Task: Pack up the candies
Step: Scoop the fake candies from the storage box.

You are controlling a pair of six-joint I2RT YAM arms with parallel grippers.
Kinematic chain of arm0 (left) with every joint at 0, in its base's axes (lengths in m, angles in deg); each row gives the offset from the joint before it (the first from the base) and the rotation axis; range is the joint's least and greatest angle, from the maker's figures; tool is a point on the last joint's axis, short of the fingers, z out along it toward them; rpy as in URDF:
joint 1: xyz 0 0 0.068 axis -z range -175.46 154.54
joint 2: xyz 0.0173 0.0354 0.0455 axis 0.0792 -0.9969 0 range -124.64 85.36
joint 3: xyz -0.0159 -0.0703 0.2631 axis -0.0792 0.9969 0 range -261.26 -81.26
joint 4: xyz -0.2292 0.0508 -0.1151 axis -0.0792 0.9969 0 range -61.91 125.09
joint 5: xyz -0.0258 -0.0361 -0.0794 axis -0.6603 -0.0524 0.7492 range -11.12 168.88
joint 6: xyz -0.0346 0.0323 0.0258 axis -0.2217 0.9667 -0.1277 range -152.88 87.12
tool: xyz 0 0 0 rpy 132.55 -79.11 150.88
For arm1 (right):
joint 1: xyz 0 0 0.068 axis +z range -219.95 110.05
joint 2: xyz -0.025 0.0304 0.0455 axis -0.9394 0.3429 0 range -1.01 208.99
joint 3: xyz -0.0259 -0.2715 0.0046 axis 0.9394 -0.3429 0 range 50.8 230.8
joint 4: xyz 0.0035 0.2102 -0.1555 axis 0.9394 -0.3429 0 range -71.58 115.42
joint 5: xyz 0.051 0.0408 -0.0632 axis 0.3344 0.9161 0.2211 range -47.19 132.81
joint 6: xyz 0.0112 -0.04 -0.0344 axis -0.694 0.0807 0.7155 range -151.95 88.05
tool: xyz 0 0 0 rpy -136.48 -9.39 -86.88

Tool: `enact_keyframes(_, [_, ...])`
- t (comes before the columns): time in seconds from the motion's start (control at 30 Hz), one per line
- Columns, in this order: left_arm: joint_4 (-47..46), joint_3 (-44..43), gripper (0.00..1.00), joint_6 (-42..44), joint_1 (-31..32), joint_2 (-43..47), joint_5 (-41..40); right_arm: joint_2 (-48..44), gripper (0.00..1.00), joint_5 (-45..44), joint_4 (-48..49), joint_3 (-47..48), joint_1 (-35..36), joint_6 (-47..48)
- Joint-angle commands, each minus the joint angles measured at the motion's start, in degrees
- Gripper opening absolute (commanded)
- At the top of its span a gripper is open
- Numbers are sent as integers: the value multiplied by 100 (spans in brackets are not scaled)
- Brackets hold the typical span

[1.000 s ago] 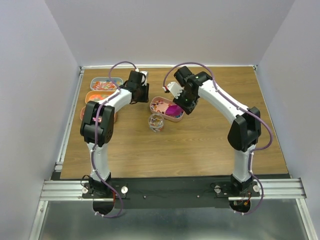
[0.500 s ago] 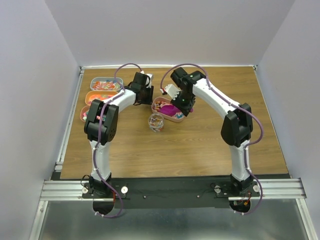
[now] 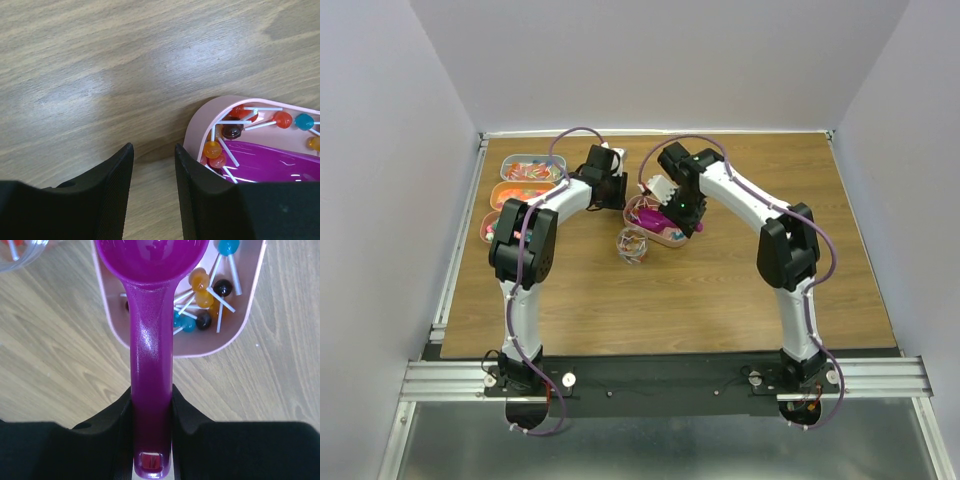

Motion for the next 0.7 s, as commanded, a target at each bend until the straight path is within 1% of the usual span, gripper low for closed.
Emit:
enact_keyframes(0.0, [-3,-38,47,-94,84,171,365,-245,1,473,1202,-832,70,-149])
enact_keyframes(0.03, [-4,-29,47,-94,84,188,374,-350,1,500,1508,-982,70,-193])
enact_keyframes(0.07, [-21,-20,47,-111,84,223,383,-394,1,517,1633,-1296,70,-254])
enact_keyframes(0.17, [-30,-11,47,-120,84,285,383,-518,1,544,2134,-1790,70,-377])
enact_keyframes(0.3, [-56,15,47,-120,84,373,374,-667,1,605,2566,-2081,61,-466])
enact_keyframes(0.67, [-126,68,47,-164,75,540,444,-667,1,623,2715,-2011,52,-571])
